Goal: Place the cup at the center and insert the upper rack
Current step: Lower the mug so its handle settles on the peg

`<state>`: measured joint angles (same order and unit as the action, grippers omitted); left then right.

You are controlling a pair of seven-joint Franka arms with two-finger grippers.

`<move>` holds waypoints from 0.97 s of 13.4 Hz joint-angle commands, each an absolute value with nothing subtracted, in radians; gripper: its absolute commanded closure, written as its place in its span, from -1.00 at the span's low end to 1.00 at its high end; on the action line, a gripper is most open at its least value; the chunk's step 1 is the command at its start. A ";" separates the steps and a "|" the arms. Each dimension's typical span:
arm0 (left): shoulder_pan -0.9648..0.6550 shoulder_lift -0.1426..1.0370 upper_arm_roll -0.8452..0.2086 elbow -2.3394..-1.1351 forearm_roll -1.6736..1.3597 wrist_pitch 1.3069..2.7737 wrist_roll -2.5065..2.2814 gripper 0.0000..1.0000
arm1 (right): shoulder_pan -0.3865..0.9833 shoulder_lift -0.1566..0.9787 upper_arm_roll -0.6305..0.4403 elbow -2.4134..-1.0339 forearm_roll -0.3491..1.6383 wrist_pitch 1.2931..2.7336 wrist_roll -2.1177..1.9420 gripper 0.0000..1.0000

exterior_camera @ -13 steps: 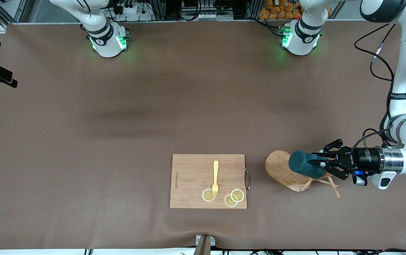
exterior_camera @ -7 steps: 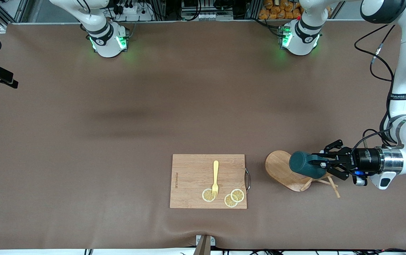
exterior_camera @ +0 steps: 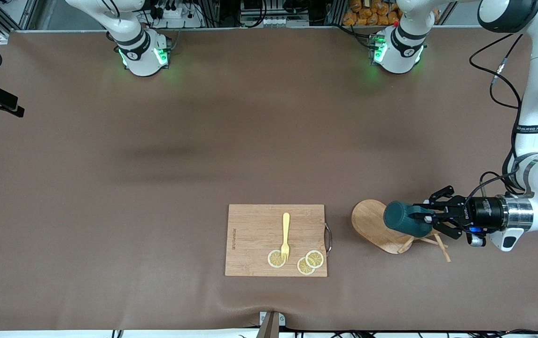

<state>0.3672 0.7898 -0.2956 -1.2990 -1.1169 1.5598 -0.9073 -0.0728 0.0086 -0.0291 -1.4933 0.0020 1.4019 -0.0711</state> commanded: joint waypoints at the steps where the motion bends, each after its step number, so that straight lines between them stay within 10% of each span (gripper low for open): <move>1: 0.380 0.805 -0.304 -1.296 -1.108 1.540 -0.891 1.00 | -0.086 0.011 -0.018 -1.473 0.018 1.399 -0.061 -1.00; 4: 0.380 0.811 -0.304 -1.295 -1.111 1.540 -0.893 0.60 | -0.084 0.009 -0.018 -1.470 0.020 1.399 -0.061 -1.00; 8: 0.382 0.808 -0.304 -1.295 -1.108 1.534 -0.894 -1.00 | -0.084 0.006 -0.015 -1.459 0.020 1.394 -0.061 -1.00; 13: 0.385 0.798 -0.304 -1.289 -1.106 1.514 -0.899 -1.00 | -0.057 0.006 -0.017 -1.447 0.020 1.394 -0.061 -1.00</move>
